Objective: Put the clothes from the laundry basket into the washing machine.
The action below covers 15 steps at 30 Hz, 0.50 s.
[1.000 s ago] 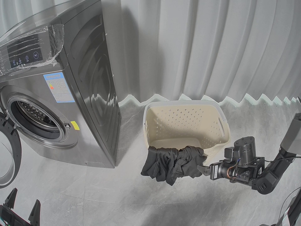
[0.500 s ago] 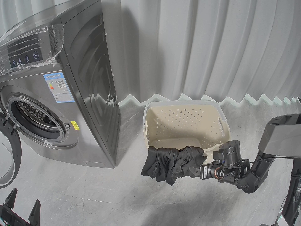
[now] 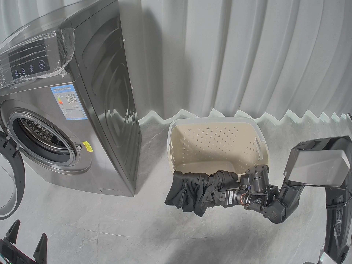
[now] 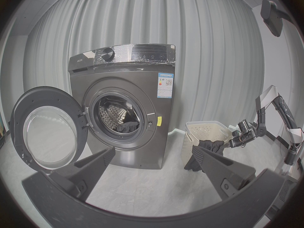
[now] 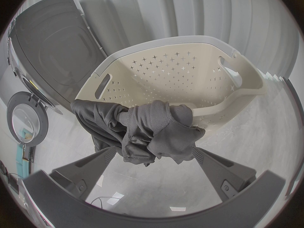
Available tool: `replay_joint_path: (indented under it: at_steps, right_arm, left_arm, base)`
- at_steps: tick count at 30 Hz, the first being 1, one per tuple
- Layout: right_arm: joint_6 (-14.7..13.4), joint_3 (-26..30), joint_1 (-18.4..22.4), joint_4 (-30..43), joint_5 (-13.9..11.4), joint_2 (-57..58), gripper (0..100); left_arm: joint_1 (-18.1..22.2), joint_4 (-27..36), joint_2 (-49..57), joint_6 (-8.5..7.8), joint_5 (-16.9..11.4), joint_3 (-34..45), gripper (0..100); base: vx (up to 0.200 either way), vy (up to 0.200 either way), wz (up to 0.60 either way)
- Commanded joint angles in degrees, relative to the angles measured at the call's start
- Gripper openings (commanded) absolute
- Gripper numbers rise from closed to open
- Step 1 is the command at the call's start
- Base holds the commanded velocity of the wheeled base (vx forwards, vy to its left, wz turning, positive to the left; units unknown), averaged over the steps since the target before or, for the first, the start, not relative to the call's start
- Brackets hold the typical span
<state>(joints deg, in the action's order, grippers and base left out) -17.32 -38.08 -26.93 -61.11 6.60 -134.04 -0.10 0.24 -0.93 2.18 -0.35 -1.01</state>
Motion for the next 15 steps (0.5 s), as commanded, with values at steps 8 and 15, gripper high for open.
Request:
replay_joint_path:
  at_steps: [8,15]
  right_arm:
    - [-0.08,-3.05,0.21,-0.50,0.00,-2.55,100]
    - [-0.08,-6.13,0.65,-1.29,0.00,-4.04,100]
  left_arm:
    - [0.01,0.02,0.93,0.10,0.00,0.84,100]
    - [0.01,0.02,0.93,0.10,0.00,0.84,100]
  base:
    - [0.000,0.000,0.00]
    - [0.000,0.000,0.00]
